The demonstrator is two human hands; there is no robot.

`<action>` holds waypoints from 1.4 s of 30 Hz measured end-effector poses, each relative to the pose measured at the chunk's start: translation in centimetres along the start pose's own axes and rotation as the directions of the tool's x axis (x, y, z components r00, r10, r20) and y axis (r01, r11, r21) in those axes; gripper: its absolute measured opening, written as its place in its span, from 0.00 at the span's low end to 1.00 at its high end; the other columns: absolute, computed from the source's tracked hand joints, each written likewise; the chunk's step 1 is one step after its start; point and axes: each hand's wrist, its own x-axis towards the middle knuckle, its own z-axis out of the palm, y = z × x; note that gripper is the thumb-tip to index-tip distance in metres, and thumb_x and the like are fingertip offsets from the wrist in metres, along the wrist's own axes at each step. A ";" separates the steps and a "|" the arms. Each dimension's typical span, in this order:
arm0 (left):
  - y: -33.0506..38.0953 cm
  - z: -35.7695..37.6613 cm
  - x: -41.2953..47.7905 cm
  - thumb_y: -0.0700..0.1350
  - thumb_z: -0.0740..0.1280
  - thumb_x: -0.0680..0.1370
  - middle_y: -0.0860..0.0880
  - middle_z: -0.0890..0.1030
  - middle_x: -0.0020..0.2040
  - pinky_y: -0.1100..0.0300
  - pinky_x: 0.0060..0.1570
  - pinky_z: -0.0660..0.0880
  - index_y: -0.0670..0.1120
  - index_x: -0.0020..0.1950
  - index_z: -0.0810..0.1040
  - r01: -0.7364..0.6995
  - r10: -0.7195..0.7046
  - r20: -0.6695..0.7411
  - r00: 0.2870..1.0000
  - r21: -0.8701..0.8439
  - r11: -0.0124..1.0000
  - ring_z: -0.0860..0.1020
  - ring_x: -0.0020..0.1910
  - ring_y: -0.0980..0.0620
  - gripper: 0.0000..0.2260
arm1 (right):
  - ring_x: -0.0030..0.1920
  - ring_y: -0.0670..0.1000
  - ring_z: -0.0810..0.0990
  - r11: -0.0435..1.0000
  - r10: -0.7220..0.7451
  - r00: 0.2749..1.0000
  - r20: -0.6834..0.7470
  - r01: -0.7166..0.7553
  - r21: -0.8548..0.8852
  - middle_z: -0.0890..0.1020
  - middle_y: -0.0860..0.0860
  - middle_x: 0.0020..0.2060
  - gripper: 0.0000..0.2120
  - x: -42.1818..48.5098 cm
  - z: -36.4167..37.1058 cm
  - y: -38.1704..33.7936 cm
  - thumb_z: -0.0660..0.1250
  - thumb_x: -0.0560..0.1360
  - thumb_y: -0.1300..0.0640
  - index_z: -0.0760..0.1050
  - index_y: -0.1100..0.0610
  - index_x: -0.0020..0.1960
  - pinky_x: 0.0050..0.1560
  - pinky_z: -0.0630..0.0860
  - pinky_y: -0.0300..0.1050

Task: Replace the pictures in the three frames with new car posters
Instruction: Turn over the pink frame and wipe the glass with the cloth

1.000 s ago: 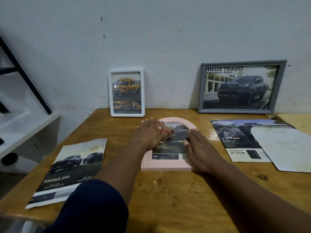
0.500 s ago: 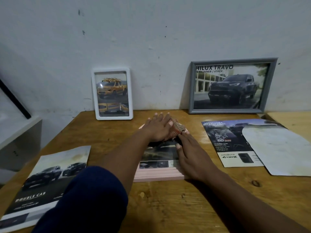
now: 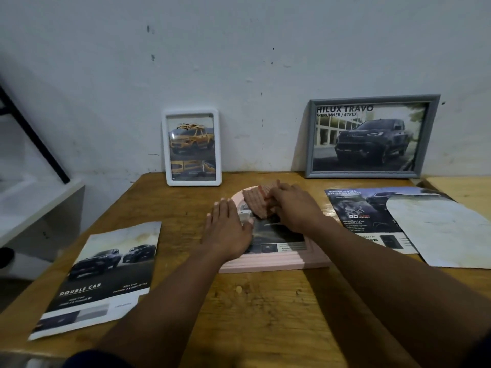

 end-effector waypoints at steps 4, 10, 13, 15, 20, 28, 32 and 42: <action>-0.3 -0.3 0.2 0.63 0.48 0.84 0.45 0.42 0.84 0.46 0.79 0.43 0.44 0.83 0.42 0.012 -0.012 -0.026 1.000 0.005 1.000 0.41 0.82 0.45 0.36 | 0.46 0.55 0.82 0.928 0.143 0.990 -0.007 -0.131 0.349 0.81 0.54 0.50 0.08 -1.7 -2.9 1.5 0.65 0.77 0.62 0.76 0.52 0.54 0.44 0.82 0.52; -0.1 -0.6 -0.1 0.64 0.50 0.83 0.43 0.54 0.83 0.42 0.78 0.51 0.46 0.83 0.51 -0.018 0.018 -0.170 0.985 0.001 1.000 0.52 0.81 0.41 0.33 | 0.43 0.52 0.82 0.937 0.184 0.980 0.070 -0.197 0.287 0.78 0.51 0.47 0.06 -8.3 -8.6 4.4 0.65 0.80 0.58 0.73 0.48 0.54 0.35 0.81 0.45; 0.1 -0.9 -1.0 0.64 0.50 0.83 0.43 0.60 0.82 0.41 0.76 0.58 0.47 0.82 0.55 -0.007 -0.007 -0.227 0.974 -0.061 0.998 0.59 0.80 0.40 0.32 | 0.41 0.51 0.82 0.962 0.188 0.955 0.229 -0.226 0.153 0.80 0.52 0.48 0.06 -12.8 -10.4 4.7 0.66 0.79 0.58 0.75 0.50 0.54 0.37 0.82 0.46; 0.2 -1.1 -1.6 0.64 0.52 0.83 0.42 0.66 0.78 0.40 0.71 0.67 0.46 0.81 0.58 0.016 -0.041 -0.238 0.970 -0.105 0.994 0.66 0.75 0.38 0.32 | 0.45 0.48 0.80 0.977 0.171 0.886 0.431 -0.210 0.043 0.80 0.51 0.50 0.09 -15.4 -10.7 4.3 0.67 0.78 0.57 0.75 0.49 0.57 0.42 0.80 0.43; 0.6 -1.5 -2.8 0.60 0.62 0.77 0.45 0.79 0.59 0.45 0.49 0.81 0.48 0.69 0.72 0.129 -0.149 -0.217 0.965 -0.104 0.986 0.79 0.53 0.43 0.25 | 0.66 0.55 0.70 0.976 0.217 0.912 0.348 -0.193 -0.104 0.75 0.50 0.63 0.19 -16.1 -10.0 3.3 0.64 0.73 0.33 0.75 0.41 0.59 0.65 0.67 0.61; 2.0 -3.4 -2.9 0.49 0.70 0.78 0.45 0.80 0.52 0.55 0.36 0.75 0.45 0.61 0.76 0.222 -0.259 -0.082 0.962 -0.314 0.923 0.80 0.46 0.45 0.14 | 0.47 0.55 0.77 0.731 0.485 0.803 0.346 -0.589 0.345 0.78 0.57 0.49 0.12 -8.9 -6.9 0.0 0.63 0.79 0.54 0.69 0.62 0.55 0.43 0.77 0.48; 1.9 -4.3 -2.1 0.46 0.70 0.79 0.44 0.80 0.49 0.54 0.39 0.81 0.44 0.53 0.75 0.314 -0.349 0.016 0.937 -0.482 0.818 0.82 0.44 0.46 0.08 | 0.45 0.55 0.76 0.632 0.537 0.744 0.397 -0.667 0.395 0.72 0.56 0.41 0.12 -6.7 -5.9 -0.8 0.65 0.79 0.55 0.67 0.60 0.57 0.44 0.78 0.47; 0.6 -5.6 -0.1 0.37 0.66 0.80 0.43 0.83 0.50 0.49 0.48 0.82 0.47 0.58 0.78 0.186 -0.330 0.020 0.944 -0.856 0.481 0.83 0.48 0.43 0.08 | 0.49 0.59 0.81 0.476 0.554 0.803 0.217 -0.520 0.709 0.81 0.58 0.52 0.10 -4.4 -5.5 1.0 0.67 0.78 0.60 0.75 0.60 0.59 0.43 0.81 0.52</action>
